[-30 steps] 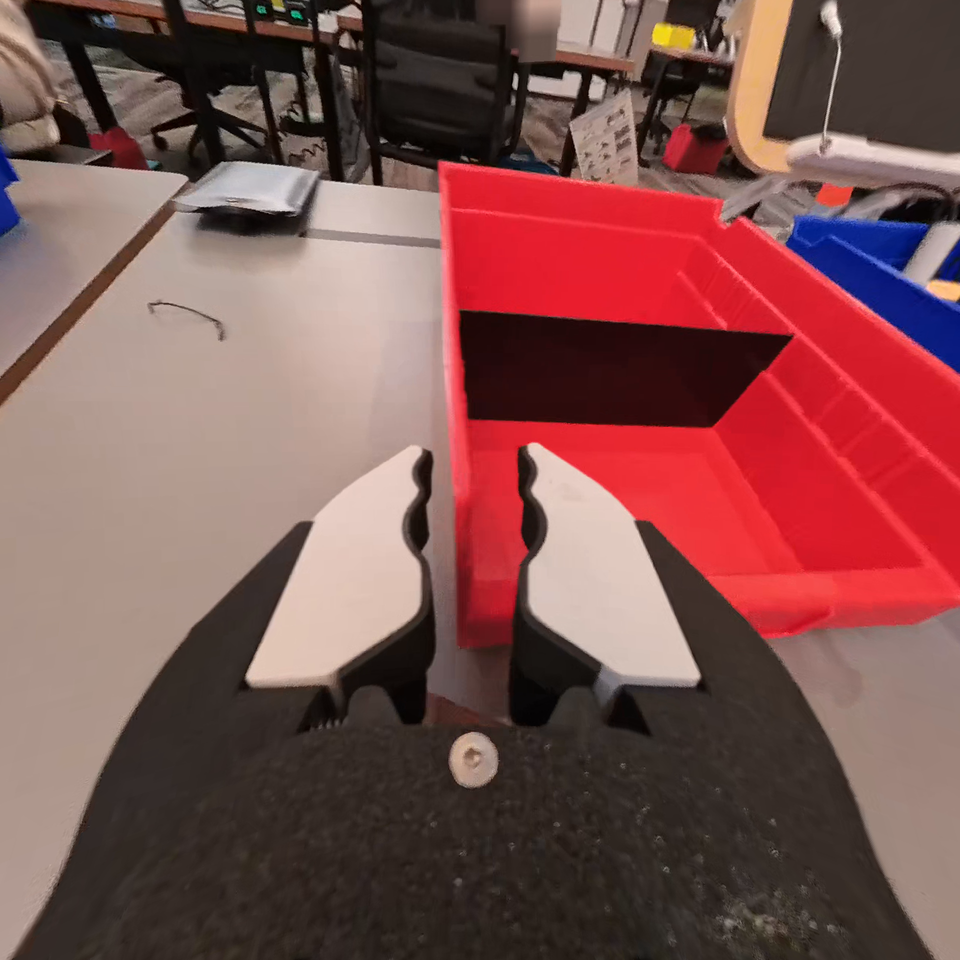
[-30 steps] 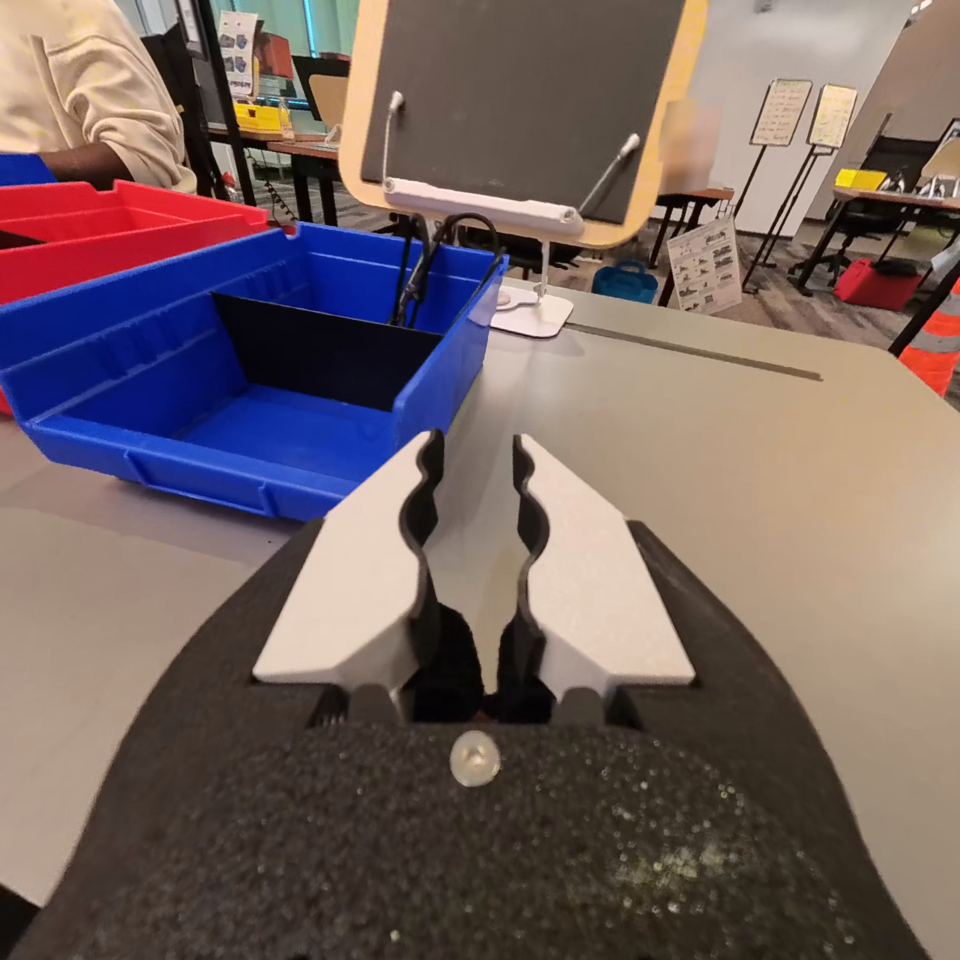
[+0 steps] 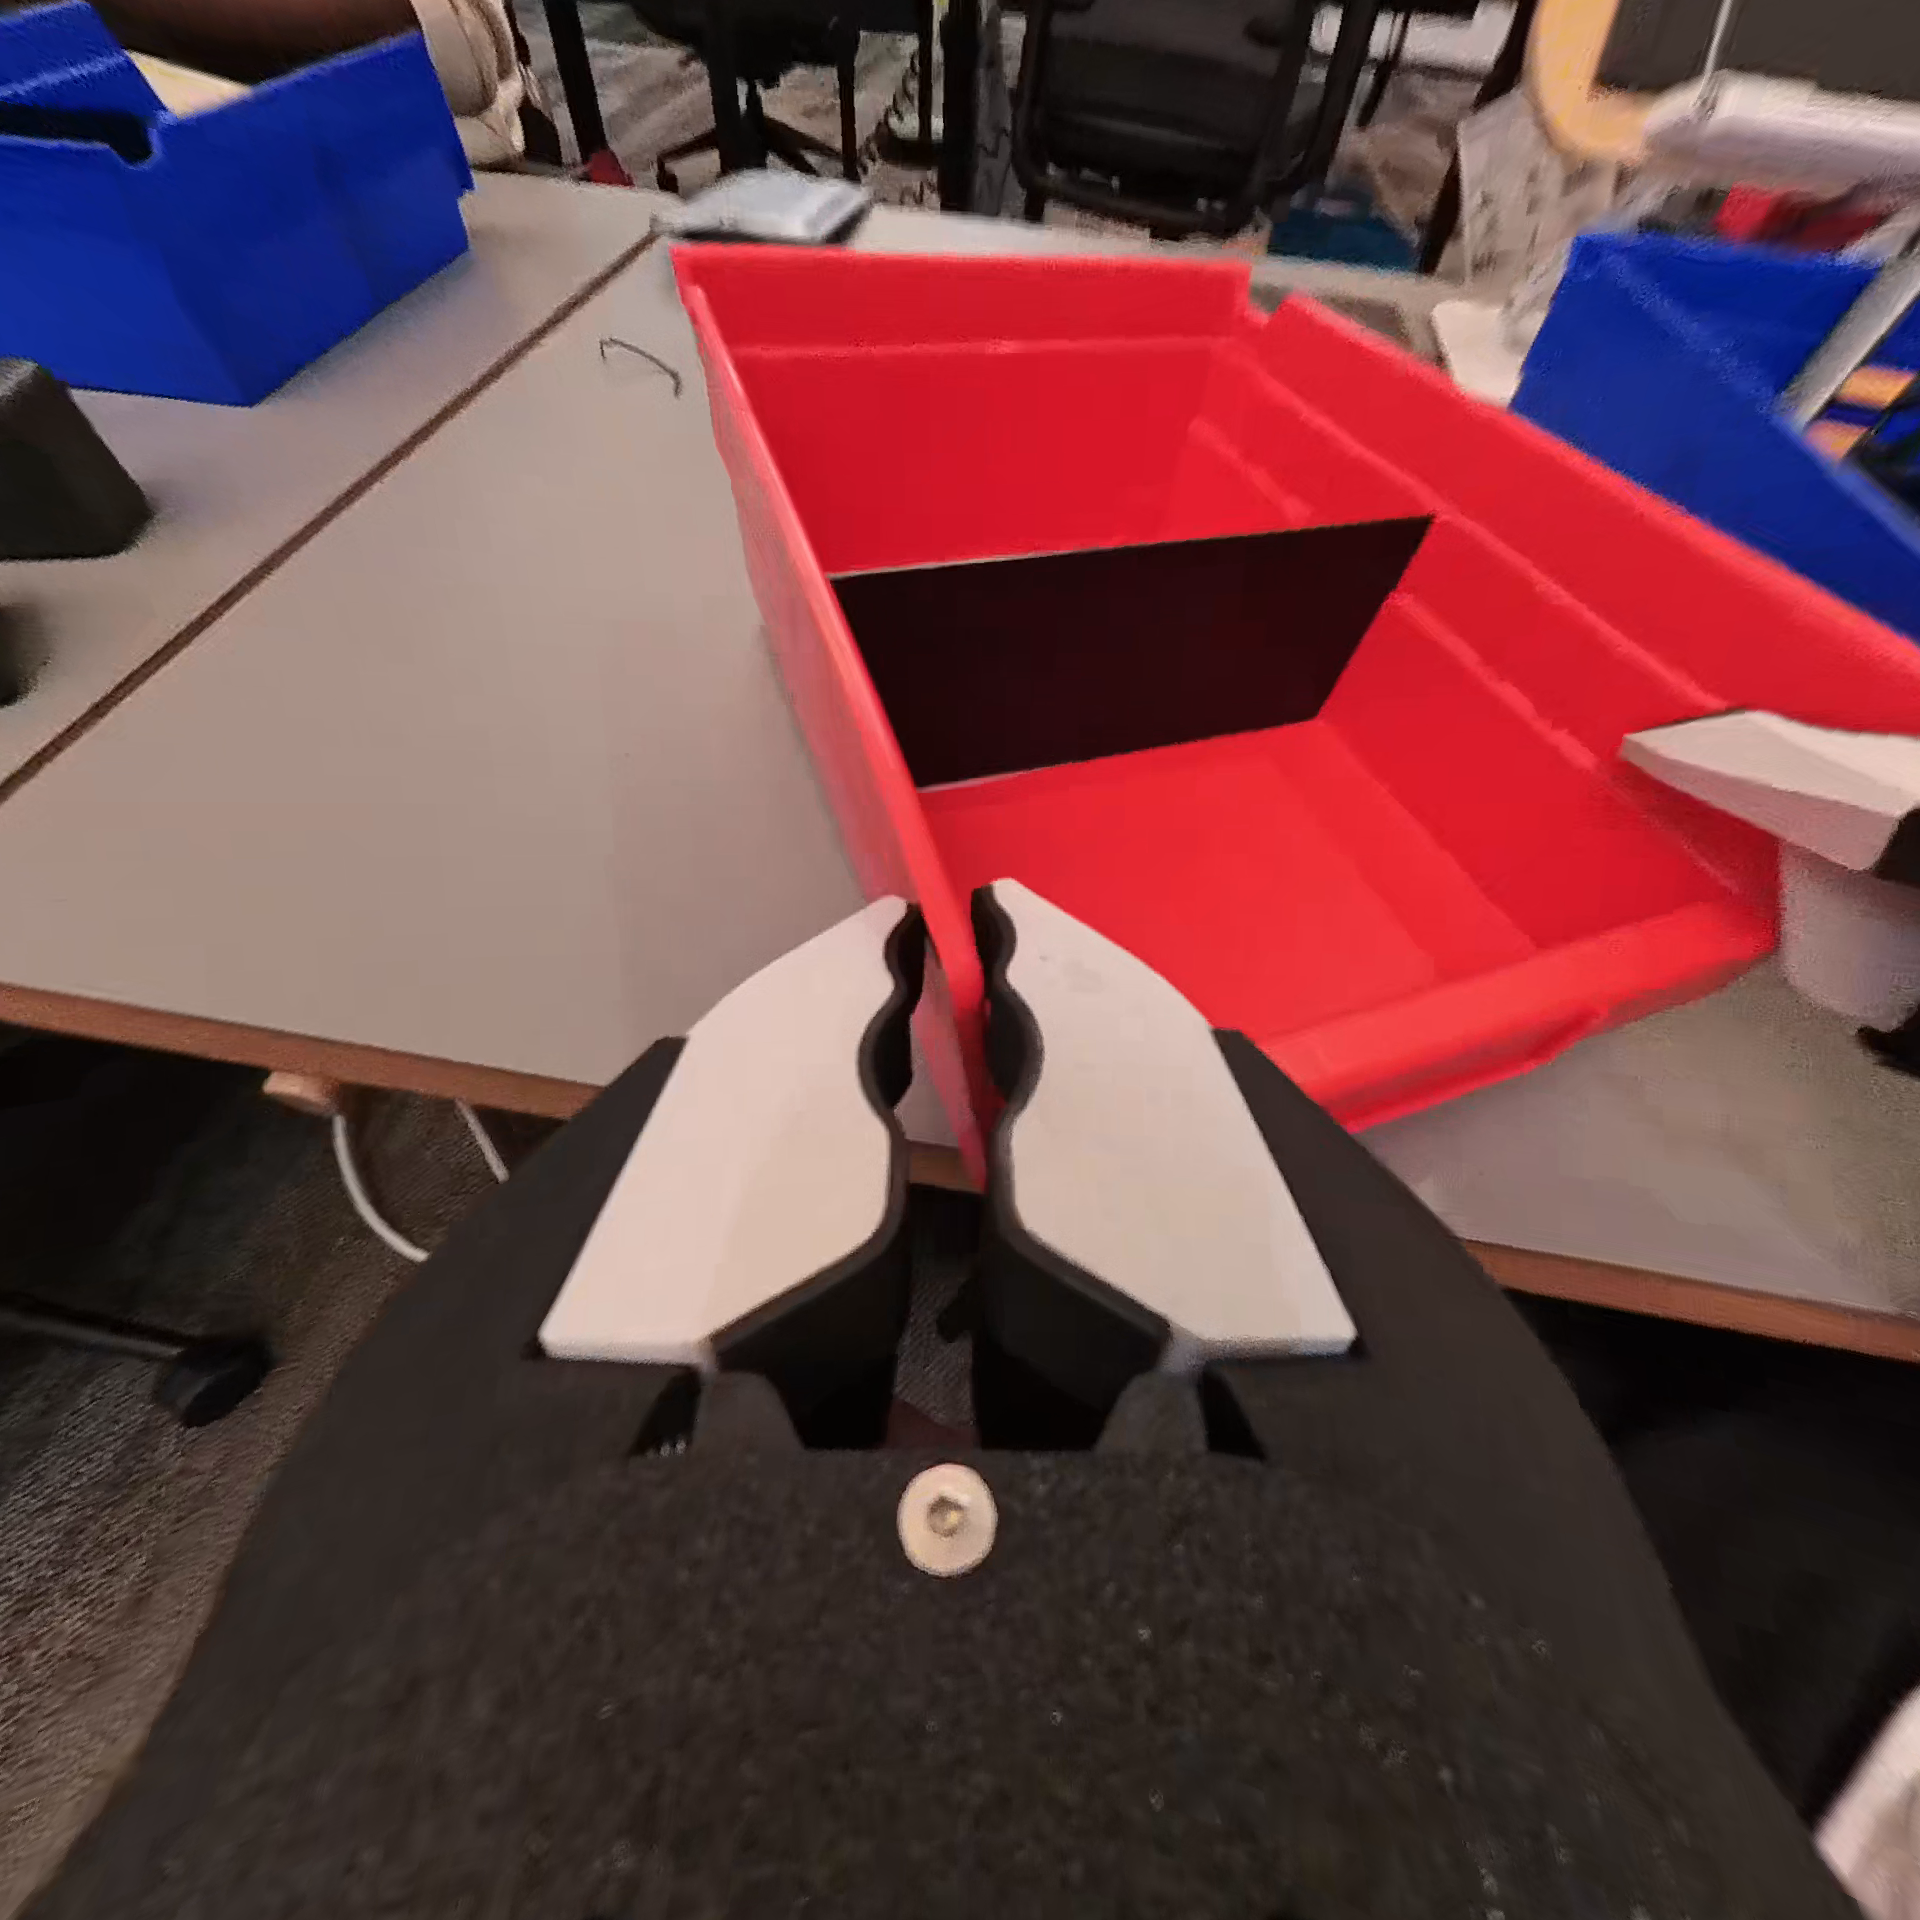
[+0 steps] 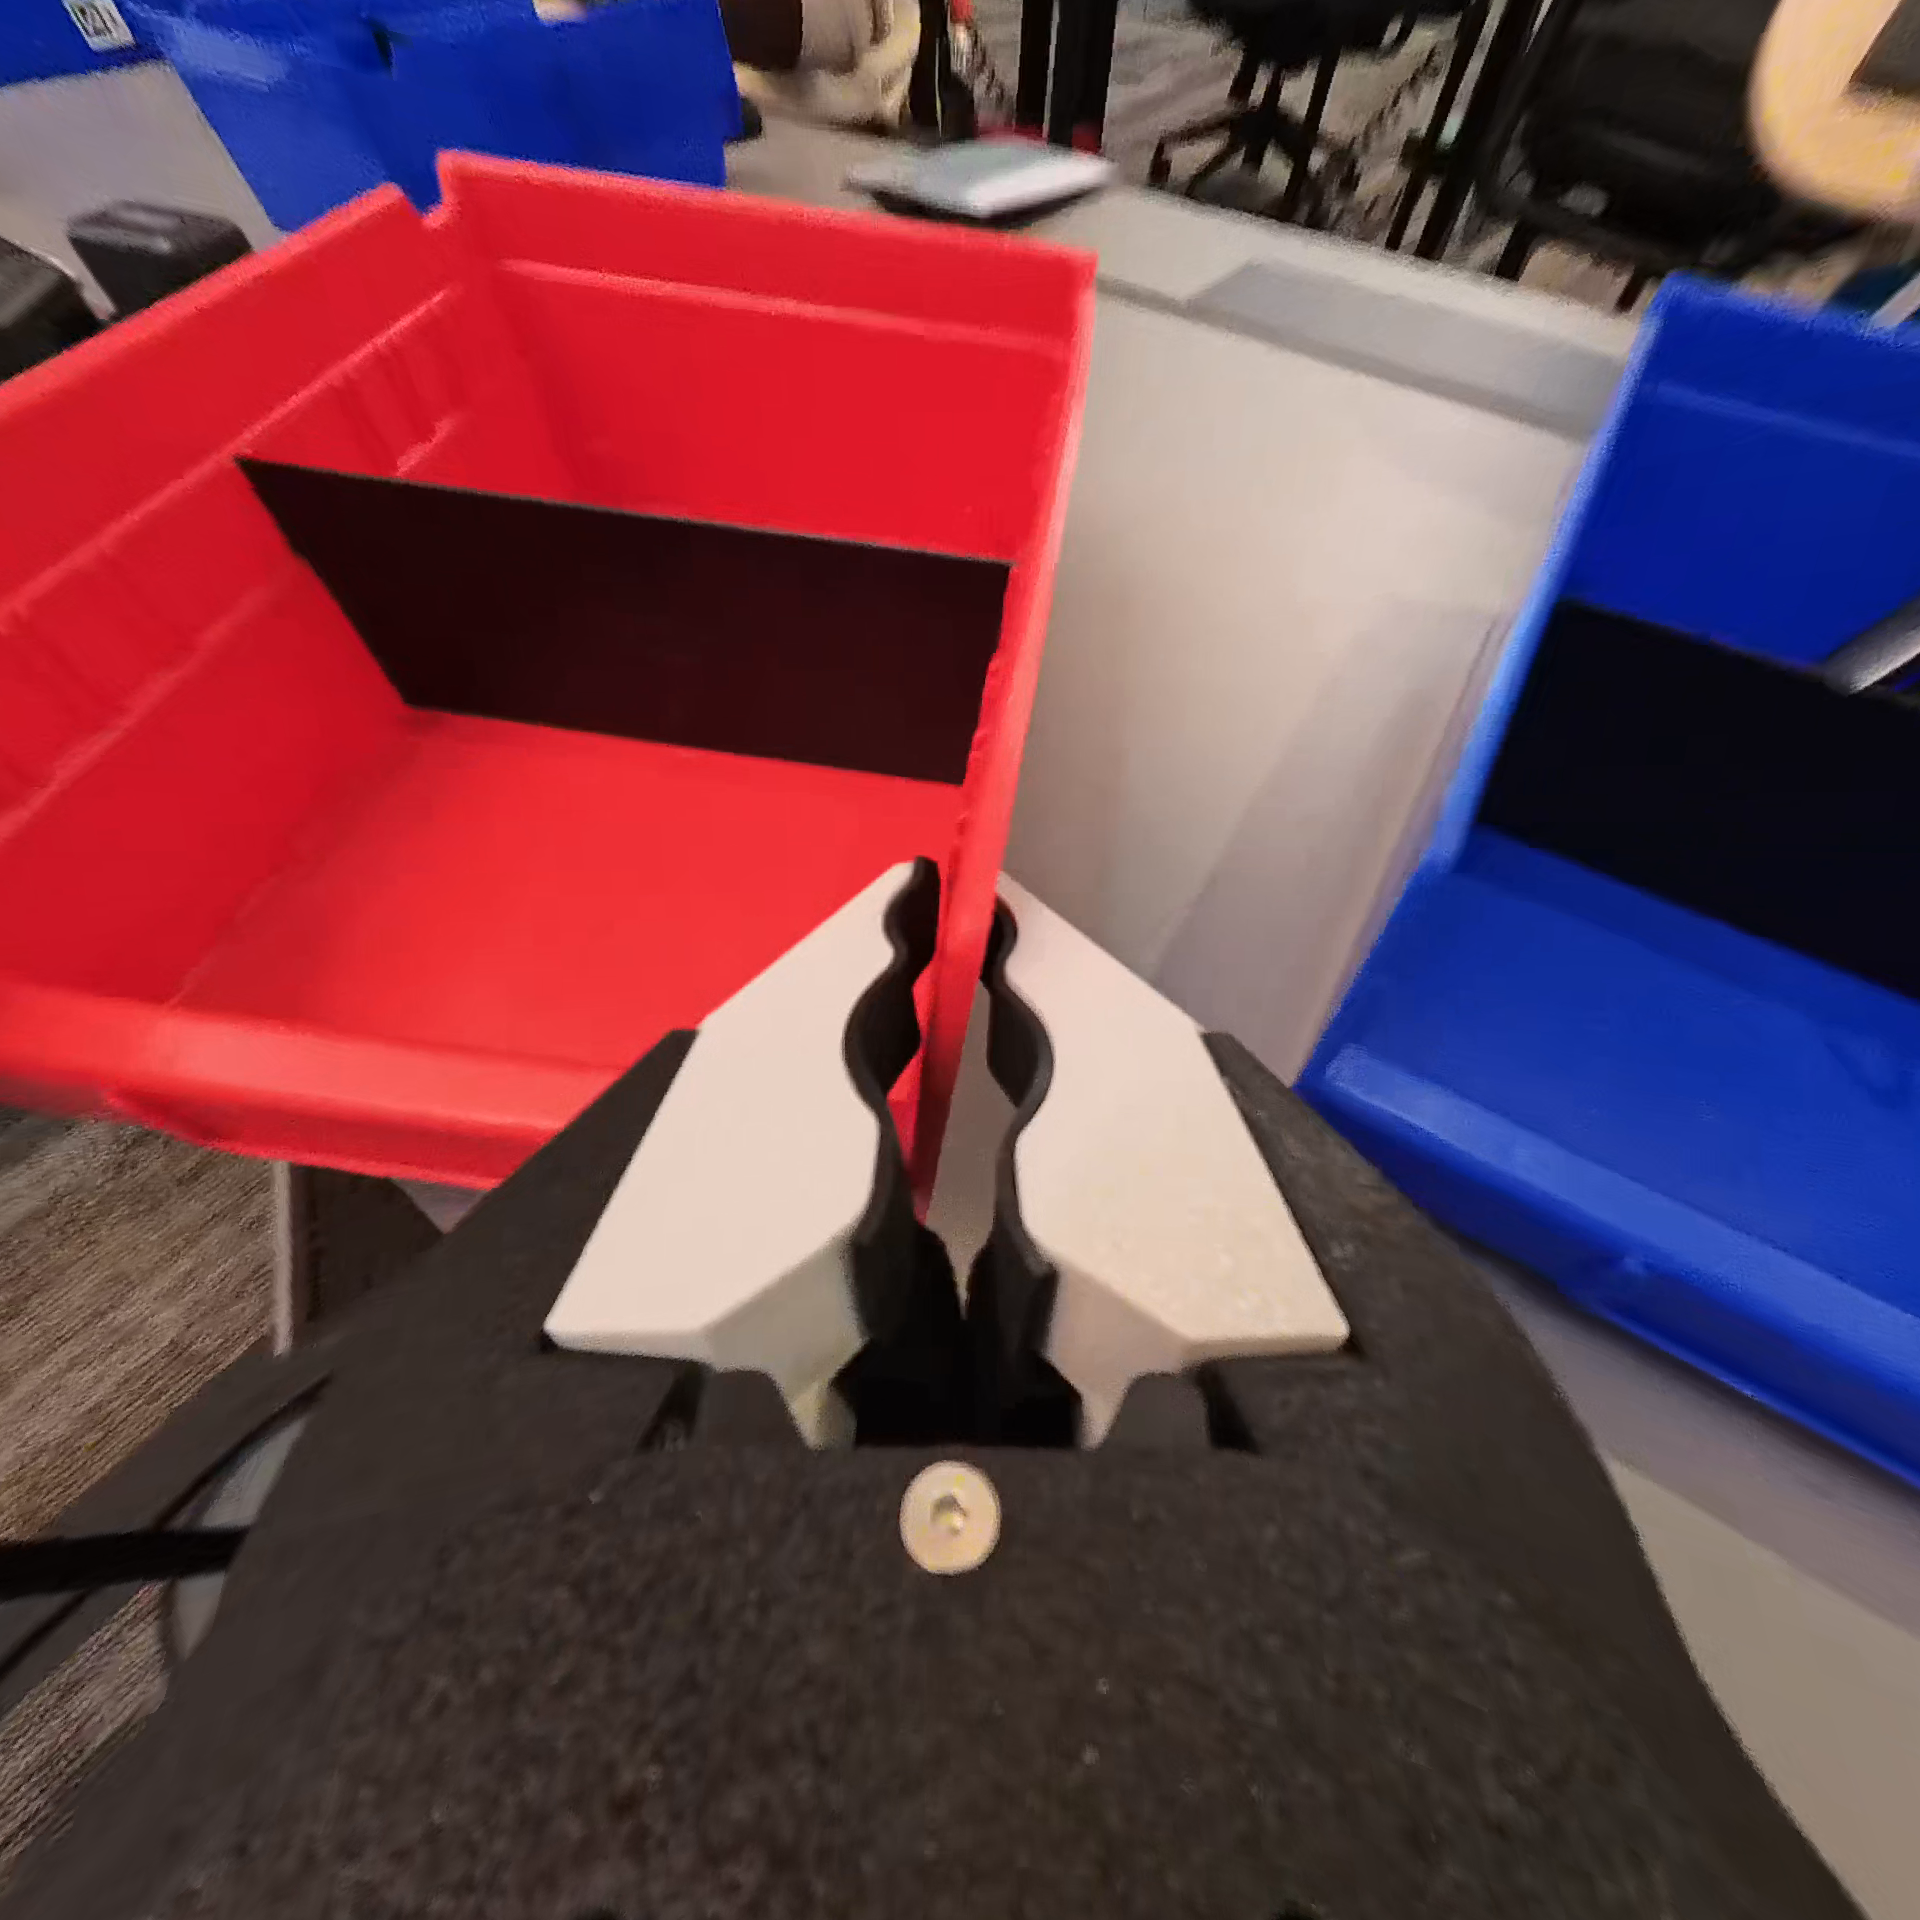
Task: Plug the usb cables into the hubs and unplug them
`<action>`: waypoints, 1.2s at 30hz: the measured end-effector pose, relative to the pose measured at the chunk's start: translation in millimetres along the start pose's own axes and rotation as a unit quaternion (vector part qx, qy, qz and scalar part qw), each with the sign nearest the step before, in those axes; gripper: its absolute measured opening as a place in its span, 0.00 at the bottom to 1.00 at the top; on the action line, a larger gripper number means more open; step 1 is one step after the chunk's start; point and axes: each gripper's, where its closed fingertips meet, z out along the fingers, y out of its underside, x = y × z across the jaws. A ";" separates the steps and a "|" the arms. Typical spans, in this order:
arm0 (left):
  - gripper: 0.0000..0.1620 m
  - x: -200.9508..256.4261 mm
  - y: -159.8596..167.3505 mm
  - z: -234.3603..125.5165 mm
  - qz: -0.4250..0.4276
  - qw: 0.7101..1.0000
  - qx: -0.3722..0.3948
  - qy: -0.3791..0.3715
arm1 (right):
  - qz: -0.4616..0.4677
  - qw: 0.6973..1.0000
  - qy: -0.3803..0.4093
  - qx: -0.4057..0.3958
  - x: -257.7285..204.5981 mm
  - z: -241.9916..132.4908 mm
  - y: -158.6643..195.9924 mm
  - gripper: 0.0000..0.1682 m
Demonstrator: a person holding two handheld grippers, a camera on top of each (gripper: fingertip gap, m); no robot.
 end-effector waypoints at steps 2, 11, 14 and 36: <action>0.05 7.9 -13.5 -18.5 0.022 0.999 0.029 -0.022 | -0.034 0.998 0.023 0.048 3.7 -18.9 -20.0 0.03; 0.04 96.0 -134.1 -52.1 0.038 0.982 0.183 0.006 | -0.043 0.970 0.119 0.206 87.7 -124.9 -115.6 0.03; 0.03 176.2 -170.0 -30.0 0.081 0.978 0.179 0.075 | -0.009 0.962 0.169 0.213 167.8 -162.9 -112.6 0.03; 0.06 607.7 14.9 103.3 0.155 0.945 -0.006 0.287 | 0.200 0.895 0.396 0.039 562.5 -269.8 127.0 0.05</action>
